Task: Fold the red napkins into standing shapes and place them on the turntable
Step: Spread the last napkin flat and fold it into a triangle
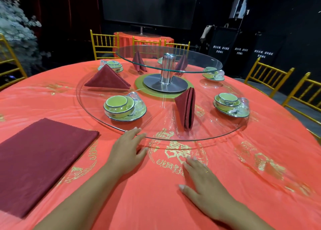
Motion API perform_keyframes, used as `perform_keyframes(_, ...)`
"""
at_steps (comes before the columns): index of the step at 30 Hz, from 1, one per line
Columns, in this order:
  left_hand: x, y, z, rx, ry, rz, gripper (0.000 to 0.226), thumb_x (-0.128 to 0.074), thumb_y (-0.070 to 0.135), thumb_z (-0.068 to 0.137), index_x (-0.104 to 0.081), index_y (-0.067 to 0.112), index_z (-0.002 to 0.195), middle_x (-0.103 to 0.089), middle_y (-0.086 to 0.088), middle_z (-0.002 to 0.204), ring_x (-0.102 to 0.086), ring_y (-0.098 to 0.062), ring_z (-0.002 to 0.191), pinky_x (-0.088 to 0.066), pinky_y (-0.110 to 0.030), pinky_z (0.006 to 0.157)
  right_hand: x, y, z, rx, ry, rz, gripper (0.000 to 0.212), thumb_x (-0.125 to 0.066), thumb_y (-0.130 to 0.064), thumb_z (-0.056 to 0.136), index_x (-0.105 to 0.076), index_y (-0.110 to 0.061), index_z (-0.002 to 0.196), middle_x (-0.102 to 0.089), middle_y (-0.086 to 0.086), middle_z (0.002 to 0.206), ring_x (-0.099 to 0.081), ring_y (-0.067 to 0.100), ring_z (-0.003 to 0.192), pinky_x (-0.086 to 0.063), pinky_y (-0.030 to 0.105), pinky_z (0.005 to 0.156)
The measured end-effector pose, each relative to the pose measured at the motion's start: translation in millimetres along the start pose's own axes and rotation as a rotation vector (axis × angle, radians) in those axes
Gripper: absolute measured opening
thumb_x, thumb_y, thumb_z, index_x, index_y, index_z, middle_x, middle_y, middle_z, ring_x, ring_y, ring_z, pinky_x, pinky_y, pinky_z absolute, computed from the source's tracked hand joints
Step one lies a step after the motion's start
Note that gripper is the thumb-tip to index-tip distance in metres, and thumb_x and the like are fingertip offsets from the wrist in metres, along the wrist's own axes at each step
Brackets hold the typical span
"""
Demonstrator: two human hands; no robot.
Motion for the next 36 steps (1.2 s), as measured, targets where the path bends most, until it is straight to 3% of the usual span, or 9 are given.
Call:
perform_keyframes(3, 16.1, -5.4, -4.8, 0.09, 0.121, -0.096, 0.038, -0.076, 0.011, 0.077, -0.068, 0.006, 0.113, -0.062, -0.012, 0.124, -0.057, -0.03, 0.118, -0.043, -0.038, 0.099, -4.1, 0.1, -4.9, -0.006, 0.029, -0.062, 0.073, -0.023, -0.065, 0.092, -0.004, -0.027, 0.152, 0.01, -0.008, 0.159, 0.015, 0.006, 0.144, 0.019, 0.021, 0.111)
perform_keyframes(5, 27.6, -14.2, -10.5, 0.187, 0.131, -0.076, 0.039, -0.073, 0.016, 0.081, -0.065, 0.007, 0.118, -0.06, -0.01, 0.127, -0.055, -0.028, 0.12, -0.04, -0.037, 0.101, -3.9, 0.9, -4.3, -0.01, 0.049, -0.068, 0.073, -0.024, -0.065, 0.092, -0.007, -0.028, 0.152, 0.007, -0.008, 0.159, 0.012, 0.007, 0.145, 0.017, 0.021, 0.112)
perform_keyframes(11, 68.6, -71.9, -50.4, 0.515, 0.024, 0.19, 0.05, -0.058, 0.031, 0.089, -0.049, 0.008, 0.133, -0.049, -0.012, 0.137, -0.042, -0.029, 0.13, -0.037, -0.043, 0.103, -2.9, -0.6, -4.8, -0.007, 0.049, -0.065, 0.071, -0.026, -0.063, 0.093, -0.01, -0.027, 0.152, 0.001, -0.006, 0.16, 0.007, 0.008, 0.146, 0.01, 0.024, 0.116)
perform_keyframes(15, 88.0, -102.5, -79.5, 0.677, -0.131, 0.372, 0.038, -0.044, 0.033, 0.094, -0.052, 0.008, 0.123, -0.047, -0.01, 0.132, -0.044, -0.028, 0.126, -0.042, -0.043, 0.098, -0.6, -2.8, -5.6, -0.012, 0.052, -0.045, 0.071, -0.027, -0.063, 0.093, -0.012, -0.026, 0.152, -0.001, -0.005, 0.16, 0.004, 0.008, 0.146, 0.008, 0.024, 0.116)
perform_keyframes(21, 96.0, -75.7, -73.8, 0.587, -0.297, 0.511, 0.032, -0.037, 0.033, 0.099, -0.064, 0.021, 0.111, -0.063, -0.001, 0.117, -0.061, -0.025, 0.106, -0.05, -0.033, 0.083, 4.4, -5.8, -6.4, -0.021, 0.055, 0.006, 0.07, -0.033, -0.061, 0.093, -0.018, -0.024, 0.151, -0.007, -0.005, 0.16, -0.001, 0.009, 0.146, 0.004, 0.026, 0.117)
perform_keyframes(27, 52.0, 36.4, -60.9, 0.293, -0.393, 0.303, 0.036, -0.039, 0.042, 0.097, -0.065, 0.02, 0.108, -0.066, -0.002, 0.115, -0.059, -0.026, 0.109, -0.048, -0.034, 0.085, 11.5, -7.6, -2.6, -0.031, 0.039, 0.136, 0.056, -0.043, -0.051, 0.095, -0.037, -0.024, 0.143, -0.024, -0.004, 0.156, -0.011, 0.012, 0.145, -0.002, 0.031, 0.118)
perform_keyframes(31, 24.6, 87.4, -56.8, 0.251, -0.396, 0.29, 0.037, -0.04, 0.044, 0.097, -0.065, 0.023, 0.115, -0.063, -0.003, 0.118, -0.056, -0.028, 0.112, -0.046, -0.034, 0.086, 22.2, -15.9, 1.6, -0.073, 0.124, 0.248, 0.031, -0.037, -0.043, 0.099, -0.063, -0.028, 0.105, -0.059, -0.011, 0.12, -0.043, 0.01, 0.126, -0.008, 0.044, 0.117)
perform_keyframes(34, 8.9, 110.1, -58.3, 0.229, -0.391, 0.274, 0.038, -0.039, 0.045, 0.097, -0.064, 0.022, 0.113, -0.062, -0.003, 0.116, -0.051, -0.027, 0.113, -0.044, -0.035, 0.086, 24.3, -20.7, 9.0, -0.109, 0.166, 0.294, 0.035, -0.038, -0.04, 0.099, -0.057, -0.024, 0.074, -0.056, -0.011, 0.083, -0.053, 0.014, 0.093, -0.031, 0.049, 0.104)
perform_keyframes(36, 3.7, 117.8, -61.5, 0.188, -0.377, 0.227, 0.039, -0.04, 0.049, 0.094, -0.064, 0.024, 0.11, -0.063, -0.001, 0.112, -0.05, -0.026, 0.111, -0.043, -0.035, 0.085, 25.1, -17.9, 15.2, -0.188, 0.203, 0.301, 0.038, -0.043, -0.039, 0.097, -0.048, -0.024, 0.063, -0.051, -0.009, 0.076, -0.049, 0.016, 0.084, -0.035, 0.047, 0.097)
Point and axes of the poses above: each hand's wrist, its own z-axis towards the middle knuckle, its own x-axis out of the back of the hand, y = z × x, the point moved 6 cm from there along z, towards the middle knuckle
